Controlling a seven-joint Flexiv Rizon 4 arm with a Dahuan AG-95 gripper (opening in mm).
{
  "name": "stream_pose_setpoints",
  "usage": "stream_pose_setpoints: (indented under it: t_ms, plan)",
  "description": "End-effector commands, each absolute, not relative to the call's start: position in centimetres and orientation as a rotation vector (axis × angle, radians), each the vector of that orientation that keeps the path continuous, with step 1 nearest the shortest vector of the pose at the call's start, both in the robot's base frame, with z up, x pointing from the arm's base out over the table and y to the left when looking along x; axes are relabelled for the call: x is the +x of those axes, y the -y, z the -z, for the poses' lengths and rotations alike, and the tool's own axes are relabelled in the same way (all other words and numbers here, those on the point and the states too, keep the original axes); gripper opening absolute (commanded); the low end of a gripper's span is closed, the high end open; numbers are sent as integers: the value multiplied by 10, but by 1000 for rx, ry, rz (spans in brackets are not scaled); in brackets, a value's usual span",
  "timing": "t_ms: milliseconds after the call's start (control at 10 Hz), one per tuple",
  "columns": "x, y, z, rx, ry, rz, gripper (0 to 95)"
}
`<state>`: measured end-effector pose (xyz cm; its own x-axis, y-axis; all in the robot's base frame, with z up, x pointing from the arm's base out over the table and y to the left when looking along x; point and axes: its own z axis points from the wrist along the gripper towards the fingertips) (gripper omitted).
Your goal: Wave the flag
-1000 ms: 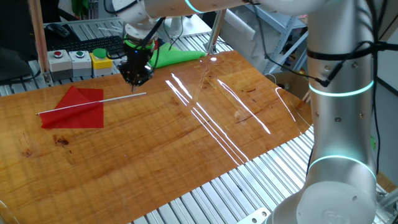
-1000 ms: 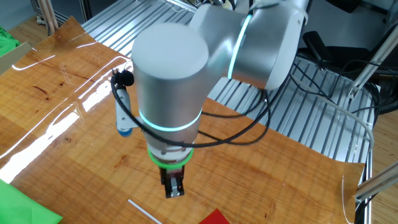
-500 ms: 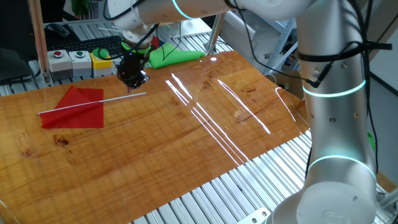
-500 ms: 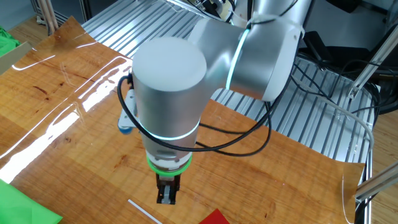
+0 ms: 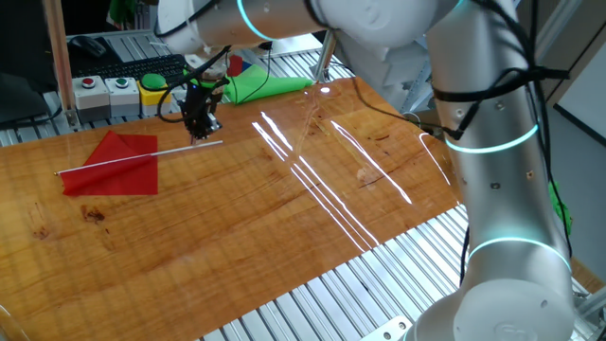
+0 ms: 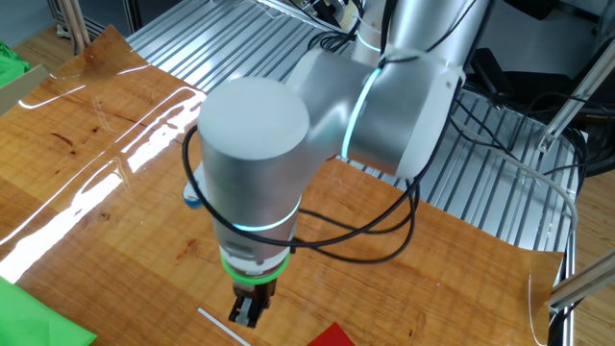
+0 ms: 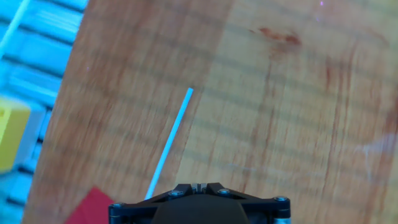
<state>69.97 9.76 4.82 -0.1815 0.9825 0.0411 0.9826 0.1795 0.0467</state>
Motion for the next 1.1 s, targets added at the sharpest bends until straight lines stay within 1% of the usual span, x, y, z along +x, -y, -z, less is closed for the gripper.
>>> stream_pose_setpoints:
  t_ms: [100,200,1100]
  plan:
    - [704,-97,-41,-2071,2383,132,190]
    - [706,-97,-40,-2088,2380,146,190]
    - [707,-97,-39,-2087,2383,144,190]
